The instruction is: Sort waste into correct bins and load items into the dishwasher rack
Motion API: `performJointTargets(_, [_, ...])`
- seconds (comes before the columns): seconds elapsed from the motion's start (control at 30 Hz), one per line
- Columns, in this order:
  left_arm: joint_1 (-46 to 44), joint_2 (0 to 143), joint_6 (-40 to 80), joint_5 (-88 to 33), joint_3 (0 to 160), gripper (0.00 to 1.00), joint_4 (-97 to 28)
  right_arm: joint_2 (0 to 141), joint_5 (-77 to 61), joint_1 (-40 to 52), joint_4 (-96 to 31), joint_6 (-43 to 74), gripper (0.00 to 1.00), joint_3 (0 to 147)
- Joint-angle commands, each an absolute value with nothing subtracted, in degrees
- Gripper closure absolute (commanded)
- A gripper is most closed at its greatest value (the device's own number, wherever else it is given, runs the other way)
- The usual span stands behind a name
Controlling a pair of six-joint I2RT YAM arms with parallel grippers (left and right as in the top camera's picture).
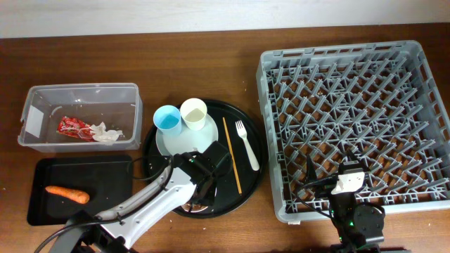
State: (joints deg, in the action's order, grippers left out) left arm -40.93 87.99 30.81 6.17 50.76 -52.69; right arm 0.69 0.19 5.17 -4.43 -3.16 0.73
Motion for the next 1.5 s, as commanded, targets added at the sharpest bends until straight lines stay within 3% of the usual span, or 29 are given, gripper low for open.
performJointTargets(0.0, [-41.1, 87.9, 29.9, 5.8, 50.0, 0.73, -52.2, 0.4, 0.8, 4.8, -4.6, -3.0, 0.01, 0.3])
performJointTargets(0.1, [-41.1, 87.8, 29.9, 5.8, 50.1, 0.8, -52.1, 0.4, 0.8, 4.8, -4.6, -3.0, 0.01, 0.3])
performJointTargets(0.17, [-41.1, 87.5, 29.9, 5.8, 51.0, 0.9, -52.6, 0.4, 0.8, 4.8, -4.6, -3.0, 0.01, 0.3])
performJointTargets(0.5, [-41.1, 81.7, 29.9, 7.7, 54.5, 0.86, -54.7, 0.4, 0.8, 4.8, -4.6, -3.0, 0.01, 0.3])
performJointTargets(0.73, [-36.6, 81.6, 28.1, -6.7, 54.5, 0.89, -54.7, 0.4, 0.9, 4.8, -4.6, -3.0, 0.01, 0.3])
performJointTargets(0.87, [-36.0, 81.3, 27.7, -5.0, 54.6, 0.91, -54.3, 0.4, 0.8, 4.8, -4.6, -3.0, 0.01, 0.3])
performJointTargets(0.9, [-36.0, 80.7, 27.7, 1.1, 54.7, 0.92, -53.8, 0.4, 0.9, 4.8, -4.6, -3.0, 0.01, 0.3])
performJointTargets(1.17, [-35.7, 76.0, 27.8, -0.6, 55.5, 0.94, -53.5, 0.4, 0.8, 4.8, -4.6, -3.0, 0.01, 0.3])
performJointTargets(1.23, [-34.1, 73.3, 27.7, -0.4, 55.5, 0.92, -54.0, 0.4, 0.8, 4.8, -4.6, -3.0, 0.01, 0.3])
performJointTargets(1.33, [-35.9, 74.1, 27.8, -2.8, 54.4, 0.71, -55.0, 0.4, 0.8, 4.8, -4.6, -3.0, 0.01, 0.3])
performJointTargets(1.47, [-36.8, 79.0, 33.3, -1.6, 51.9, 0.69, -54.6, 0.4, 0.8, 4.8, -4.6, -3.0, 0.01, 0.3])
